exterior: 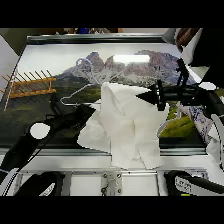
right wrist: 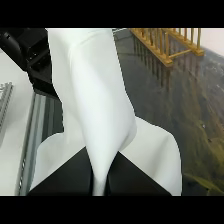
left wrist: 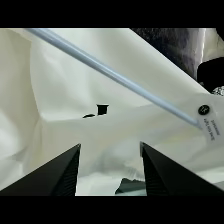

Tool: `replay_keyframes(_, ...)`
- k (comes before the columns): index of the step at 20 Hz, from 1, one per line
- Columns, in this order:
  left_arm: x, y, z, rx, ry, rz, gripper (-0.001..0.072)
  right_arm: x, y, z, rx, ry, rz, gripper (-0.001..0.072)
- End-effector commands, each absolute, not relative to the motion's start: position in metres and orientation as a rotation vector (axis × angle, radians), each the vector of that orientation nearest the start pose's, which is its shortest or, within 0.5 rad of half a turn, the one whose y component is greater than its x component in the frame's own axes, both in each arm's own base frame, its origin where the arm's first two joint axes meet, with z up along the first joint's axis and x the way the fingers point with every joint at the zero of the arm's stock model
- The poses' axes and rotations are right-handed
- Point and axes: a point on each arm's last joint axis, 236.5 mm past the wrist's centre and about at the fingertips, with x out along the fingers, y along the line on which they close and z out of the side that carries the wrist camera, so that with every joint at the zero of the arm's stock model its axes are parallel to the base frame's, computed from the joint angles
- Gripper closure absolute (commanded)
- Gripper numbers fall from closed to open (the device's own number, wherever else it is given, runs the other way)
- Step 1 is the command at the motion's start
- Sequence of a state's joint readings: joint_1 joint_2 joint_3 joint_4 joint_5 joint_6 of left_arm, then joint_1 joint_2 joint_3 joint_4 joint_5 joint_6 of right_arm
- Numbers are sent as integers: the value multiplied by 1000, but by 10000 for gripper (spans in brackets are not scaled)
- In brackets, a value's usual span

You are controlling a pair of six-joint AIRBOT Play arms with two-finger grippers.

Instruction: Fold the clothes and pants, and hang the long-sleeved shirts on hangers.

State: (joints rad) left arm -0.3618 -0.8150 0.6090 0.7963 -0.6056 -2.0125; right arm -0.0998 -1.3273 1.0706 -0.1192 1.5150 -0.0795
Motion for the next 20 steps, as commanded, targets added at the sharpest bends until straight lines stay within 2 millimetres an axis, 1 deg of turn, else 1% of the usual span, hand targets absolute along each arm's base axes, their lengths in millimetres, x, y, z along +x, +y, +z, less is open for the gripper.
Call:
replay_keyframes(1, 310, -228, 55, -1115, 1022, -268, 317, 346, 201, 164, 45, 227, 1430, 684)
replay_keyframes(3, 309, -233, 56, -1071, 1044, -295, 316, 346, 201, 164, 45, 227, 1429, 684)
replay_keyframes(5, 302, -240, 58, -1021, 1087, -335, 316, 346, 201, 164, 45, 227, 1430, 684)
replay_keyframes(8, 289, -247, 49, -978, 1174, -355, 317, 346, 201, 164, 45, 227, 1429, 684)
replay_keyframes(13, 273, -250, 43, -933, 1240, -385, 317, 346, 201, 164, 45, 227, 1429, 684)
replay_keyframes(20, 267, -252, 41, -910, 1262, -402, 317, 346, 201, 164, 45, 227, 1429, 684)
